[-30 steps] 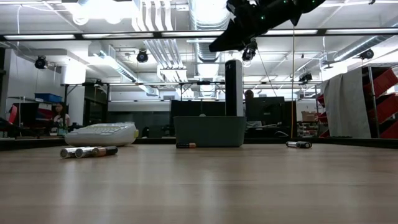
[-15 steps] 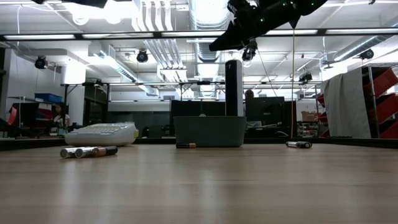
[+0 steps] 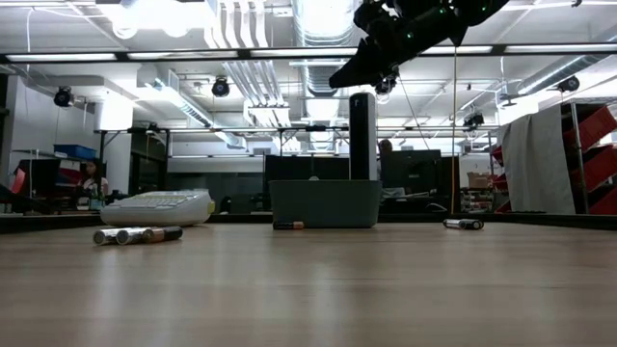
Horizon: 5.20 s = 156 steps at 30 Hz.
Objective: Sort batteries
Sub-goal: Put the silver battery into the blue bin
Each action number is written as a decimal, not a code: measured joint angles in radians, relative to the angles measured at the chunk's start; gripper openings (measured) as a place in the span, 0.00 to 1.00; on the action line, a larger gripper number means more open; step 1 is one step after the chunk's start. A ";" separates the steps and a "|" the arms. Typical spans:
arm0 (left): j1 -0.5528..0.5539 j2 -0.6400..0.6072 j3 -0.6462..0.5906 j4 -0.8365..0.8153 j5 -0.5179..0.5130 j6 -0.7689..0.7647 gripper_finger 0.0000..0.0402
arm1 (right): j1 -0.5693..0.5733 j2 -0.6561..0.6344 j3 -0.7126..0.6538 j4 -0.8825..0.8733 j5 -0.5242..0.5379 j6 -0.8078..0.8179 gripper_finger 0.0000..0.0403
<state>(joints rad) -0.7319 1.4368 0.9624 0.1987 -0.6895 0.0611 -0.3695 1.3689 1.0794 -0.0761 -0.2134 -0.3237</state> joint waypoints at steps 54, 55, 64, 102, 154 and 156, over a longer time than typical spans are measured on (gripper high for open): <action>0.316 -0.428 -0.068 -0.823 0.294 -0.517 0.00 | 0.001 0.000 -0.066 -0.125 -0.005 0.099 0.19; 0.316 -0.427 -0.056 -0.857 0.293 -0.520 0.00 | 0.005 0.000 -0.067 -0.140 -0.004 0.113 0.19; 0.317 -0.428 -0.046 -0.900 0.145 -0.349 0.00 | 0.085 -0.021 -0.047 -0.335 -0.004 0.251 0.23; 0.318 -0.428 -0.053 -0.926 -0.115 -0.280 0.00 | 0.490 -0.155 -0.101 -1.192 -0.022 1.202 0.37; 0.318 -0.428 -0.054 -0.920 -0.113 -0.279 0.00 | 1.352 0.030 -0.336 -0.721 0.157 2.316 0.42; 0.318 -0.428 -0.054 -0.920 -0.113 -0.279 0.00 | 1.351 0.039 -0.335 -0.720 0.154 2.316 0.43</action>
<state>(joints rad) -0.4141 1.0084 0.9085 -0.7212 -0.8024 -0.2184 0.9817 1.4082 0.7442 -0.7961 -0.0589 1.9926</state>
